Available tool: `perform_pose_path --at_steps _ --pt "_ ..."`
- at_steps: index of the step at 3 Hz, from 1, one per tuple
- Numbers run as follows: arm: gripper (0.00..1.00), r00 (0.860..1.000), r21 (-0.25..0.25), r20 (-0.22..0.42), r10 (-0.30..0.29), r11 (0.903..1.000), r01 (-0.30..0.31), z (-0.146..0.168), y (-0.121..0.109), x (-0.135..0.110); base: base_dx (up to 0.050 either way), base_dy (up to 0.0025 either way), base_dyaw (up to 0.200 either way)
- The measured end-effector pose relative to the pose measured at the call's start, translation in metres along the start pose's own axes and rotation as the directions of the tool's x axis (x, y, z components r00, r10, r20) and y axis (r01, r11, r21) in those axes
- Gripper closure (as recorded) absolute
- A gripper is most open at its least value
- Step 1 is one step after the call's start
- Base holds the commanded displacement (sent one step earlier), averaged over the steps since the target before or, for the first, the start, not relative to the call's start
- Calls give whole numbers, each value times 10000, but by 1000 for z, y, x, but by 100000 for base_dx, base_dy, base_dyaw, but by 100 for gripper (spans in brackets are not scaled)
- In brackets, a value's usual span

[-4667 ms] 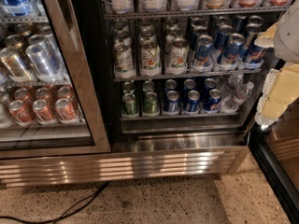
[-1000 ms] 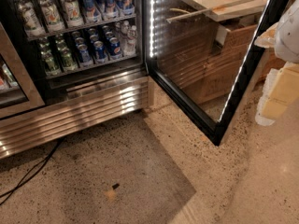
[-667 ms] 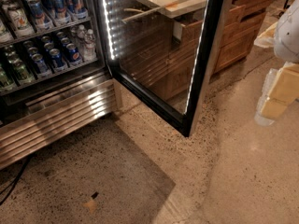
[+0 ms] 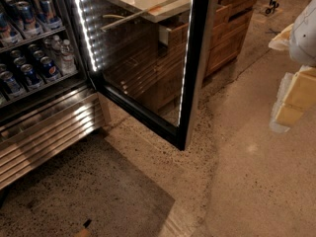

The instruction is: Close right fridge door

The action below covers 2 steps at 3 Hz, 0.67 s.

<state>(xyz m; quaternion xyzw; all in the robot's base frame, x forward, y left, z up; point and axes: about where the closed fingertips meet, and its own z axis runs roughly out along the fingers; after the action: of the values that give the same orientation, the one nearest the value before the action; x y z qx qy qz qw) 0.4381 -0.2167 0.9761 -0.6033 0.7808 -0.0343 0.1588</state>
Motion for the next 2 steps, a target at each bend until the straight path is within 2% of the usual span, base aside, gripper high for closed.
perform_pose_path --at_steps 1,2 --pt "0 10000 0 0 0 10000 0 0 0 0 4041 238 11797" --pt "0 10000 0 0 0 10000 0 0 0 0 3 -4 -18758"
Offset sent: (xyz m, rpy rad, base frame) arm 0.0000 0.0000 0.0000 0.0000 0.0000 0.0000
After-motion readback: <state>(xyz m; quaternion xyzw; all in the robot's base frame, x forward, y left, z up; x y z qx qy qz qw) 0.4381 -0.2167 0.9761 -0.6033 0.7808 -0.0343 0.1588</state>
